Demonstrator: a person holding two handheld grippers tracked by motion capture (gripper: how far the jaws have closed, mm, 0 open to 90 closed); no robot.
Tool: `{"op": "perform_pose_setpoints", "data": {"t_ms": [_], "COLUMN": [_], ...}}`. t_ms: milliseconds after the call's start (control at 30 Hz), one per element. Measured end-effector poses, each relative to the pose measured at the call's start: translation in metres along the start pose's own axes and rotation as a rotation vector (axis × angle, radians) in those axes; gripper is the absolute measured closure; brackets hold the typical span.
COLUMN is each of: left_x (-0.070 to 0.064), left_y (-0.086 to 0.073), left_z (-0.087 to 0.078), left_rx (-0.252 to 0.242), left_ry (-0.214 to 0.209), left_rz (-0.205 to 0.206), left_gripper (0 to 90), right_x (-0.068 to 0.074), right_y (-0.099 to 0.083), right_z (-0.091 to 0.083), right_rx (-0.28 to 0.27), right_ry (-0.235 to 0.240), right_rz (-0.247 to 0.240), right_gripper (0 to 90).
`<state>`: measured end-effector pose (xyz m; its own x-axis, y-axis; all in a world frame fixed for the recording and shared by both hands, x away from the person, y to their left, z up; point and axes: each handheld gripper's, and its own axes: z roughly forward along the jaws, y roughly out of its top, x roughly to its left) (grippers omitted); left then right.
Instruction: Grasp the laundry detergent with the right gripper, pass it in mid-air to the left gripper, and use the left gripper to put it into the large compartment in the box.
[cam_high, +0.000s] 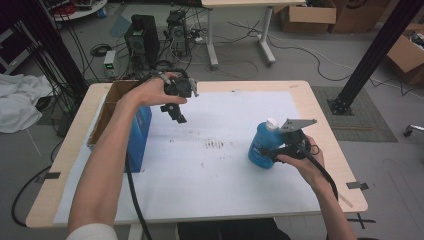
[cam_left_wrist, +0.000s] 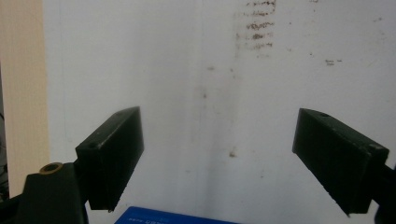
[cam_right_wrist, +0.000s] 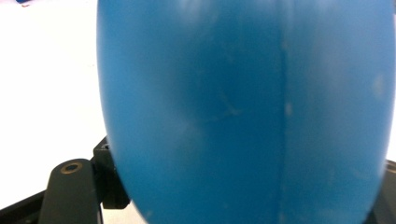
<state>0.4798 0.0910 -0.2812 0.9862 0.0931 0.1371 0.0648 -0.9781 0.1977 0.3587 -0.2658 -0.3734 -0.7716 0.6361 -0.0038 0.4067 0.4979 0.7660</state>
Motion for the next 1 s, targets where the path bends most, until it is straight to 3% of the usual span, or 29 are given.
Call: {"op": "perform_pose_setpoints", "data": {"t_ms": [1000], "left_x": [-0.0006], "left_y": [-0.0001], "left_z": [-0.0012], "left_rx": [-0.006], "left_ry": [0.000], "left_rz": [-0.002], "left_gripper": [17.1], "right_x": [0.0009], "right_y": [-0.0011], "right_z": [0.0034], "right_rx": [0.007], "right_ry": [0.005], "right_rz": [-0.020], "right_gripper": [38.8]}}
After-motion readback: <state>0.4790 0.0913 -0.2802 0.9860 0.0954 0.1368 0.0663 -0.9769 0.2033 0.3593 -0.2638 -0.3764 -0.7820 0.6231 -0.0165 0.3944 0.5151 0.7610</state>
